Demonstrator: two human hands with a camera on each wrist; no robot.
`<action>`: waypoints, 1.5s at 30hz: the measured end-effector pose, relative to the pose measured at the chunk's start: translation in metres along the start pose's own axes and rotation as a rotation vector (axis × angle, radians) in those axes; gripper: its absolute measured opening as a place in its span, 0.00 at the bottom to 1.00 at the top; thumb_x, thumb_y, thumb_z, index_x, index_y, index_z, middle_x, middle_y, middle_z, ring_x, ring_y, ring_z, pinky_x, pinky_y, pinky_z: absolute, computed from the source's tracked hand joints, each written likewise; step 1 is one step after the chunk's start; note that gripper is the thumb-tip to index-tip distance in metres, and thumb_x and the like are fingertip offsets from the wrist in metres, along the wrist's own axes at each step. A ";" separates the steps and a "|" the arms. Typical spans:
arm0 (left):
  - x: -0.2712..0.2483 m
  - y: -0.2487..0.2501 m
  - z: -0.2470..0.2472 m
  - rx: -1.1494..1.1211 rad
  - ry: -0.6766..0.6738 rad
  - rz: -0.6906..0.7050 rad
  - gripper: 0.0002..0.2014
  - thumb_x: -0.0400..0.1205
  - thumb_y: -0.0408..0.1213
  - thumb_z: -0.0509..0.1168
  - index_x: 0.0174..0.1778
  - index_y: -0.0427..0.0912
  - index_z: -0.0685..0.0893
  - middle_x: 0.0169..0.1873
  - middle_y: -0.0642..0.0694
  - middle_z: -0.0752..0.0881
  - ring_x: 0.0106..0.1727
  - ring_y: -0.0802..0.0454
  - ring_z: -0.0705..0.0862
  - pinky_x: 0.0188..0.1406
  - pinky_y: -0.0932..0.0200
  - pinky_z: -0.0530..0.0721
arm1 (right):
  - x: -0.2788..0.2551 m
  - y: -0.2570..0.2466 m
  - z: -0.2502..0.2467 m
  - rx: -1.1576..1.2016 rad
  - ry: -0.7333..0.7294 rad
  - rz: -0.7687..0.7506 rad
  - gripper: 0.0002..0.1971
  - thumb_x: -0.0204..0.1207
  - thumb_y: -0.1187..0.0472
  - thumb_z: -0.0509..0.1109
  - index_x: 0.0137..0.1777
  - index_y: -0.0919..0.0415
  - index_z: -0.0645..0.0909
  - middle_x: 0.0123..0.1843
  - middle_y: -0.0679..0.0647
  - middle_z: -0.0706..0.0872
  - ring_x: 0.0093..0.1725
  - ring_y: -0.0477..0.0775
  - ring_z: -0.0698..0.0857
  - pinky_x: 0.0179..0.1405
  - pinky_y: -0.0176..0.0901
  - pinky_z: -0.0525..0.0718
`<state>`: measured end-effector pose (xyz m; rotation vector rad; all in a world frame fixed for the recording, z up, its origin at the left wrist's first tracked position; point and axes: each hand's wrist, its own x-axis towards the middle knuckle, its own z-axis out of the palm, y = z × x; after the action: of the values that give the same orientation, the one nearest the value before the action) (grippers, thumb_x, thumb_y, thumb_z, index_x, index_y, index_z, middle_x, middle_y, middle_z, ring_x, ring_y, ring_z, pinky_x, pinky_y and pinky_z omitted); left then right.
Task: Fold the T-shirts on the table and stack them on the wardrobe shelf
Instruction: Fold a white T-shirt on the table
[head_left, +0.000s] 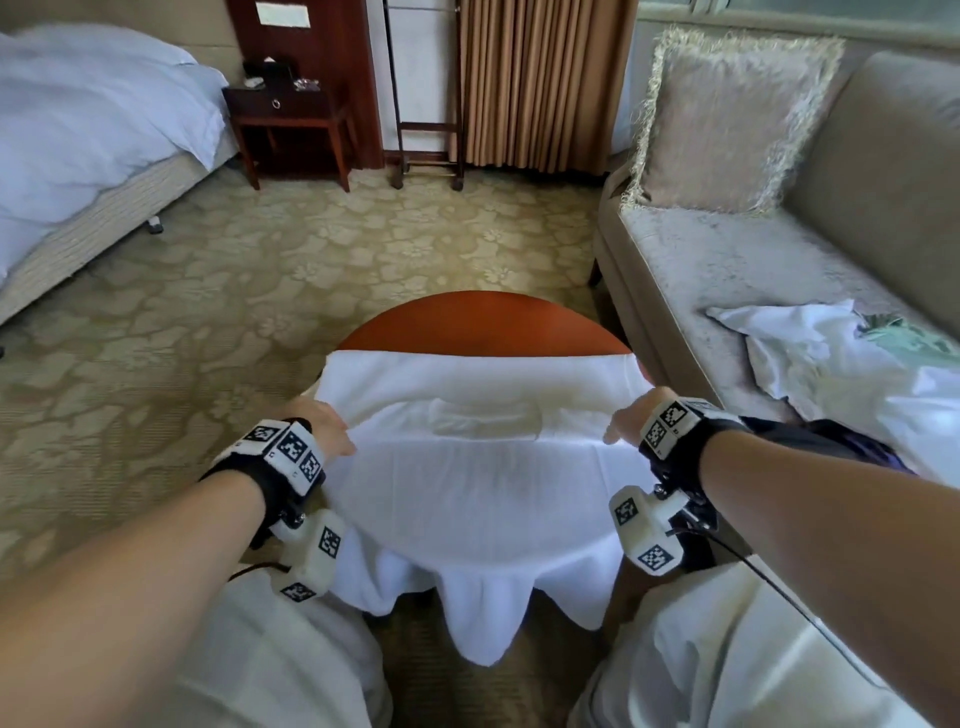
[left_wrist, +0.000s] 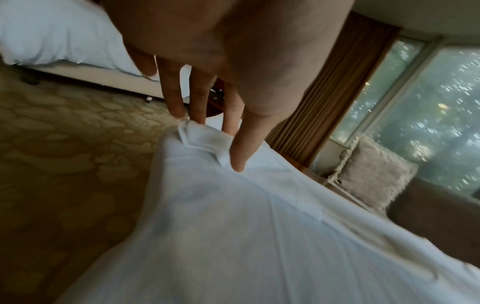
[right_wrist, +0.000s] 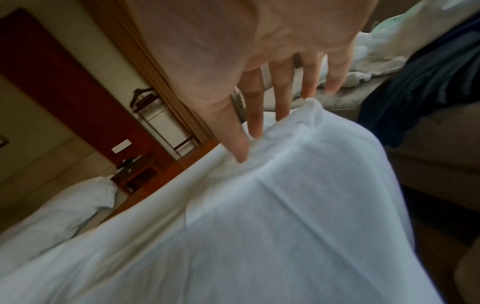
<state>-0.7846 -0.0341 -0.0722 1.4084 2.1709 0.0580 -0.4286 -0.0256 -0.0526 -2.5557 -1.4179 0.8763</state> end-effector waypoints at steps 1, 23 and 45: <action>0.001 0.000 0.004 0.049 0.008 -0.006 0.22 0.72 0.50 0.76 0.60 0.46 0.88 0.67 0.44 0.82 0.70 0.42 0.77 0.71 0.47 0.75 | -0.003 -0.002 0.006 0.001 -0.014 -0.056 0.28 0.62 0.53 0.82 0.62 0.60 0.81 0.64 0.58 0.83 0.64 0.62 0.82 0.63 0.53 0.82; -0.015 0.015 0.008 -0.408 0.478 0.304 0.21 0.71 0.23 0.70 0.21 0.55 0.81 0.31 0.51 0.81 0.43 0.45 0.82 0.61 0.40 0.76 | -0.017 -0.042 0.016 -0.215 0.052 -0.264 0.10 0.67 0.53 0.66 0.46 0.53 0.84 0.43 0.54 0.87 0.43 0.60 0.87 0.49 0.53 0.88; 0.057 0.000 -0.014 -0.640 0.225 -0.178 0.24 0.78 0.42 0.73 0.59 0.24 0.82 0.56 0.31 0.85 0.52 0.36 0.85 0.48 0.49 0.82 | 0.058 0.003 -0.023 0.140 0.101 0.035 0.23 0.77 0.56 0.69 0.68 0.69 0.78 0.67 0.65 0.81 0.67 0.65 0.80 0.58 0.50 0.78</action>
<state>-0.8082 0.0178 -0.0841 0.8699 2.1587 0.8023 -0.3912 0.0237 -0.0592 -2.4896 -1.2427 0.8076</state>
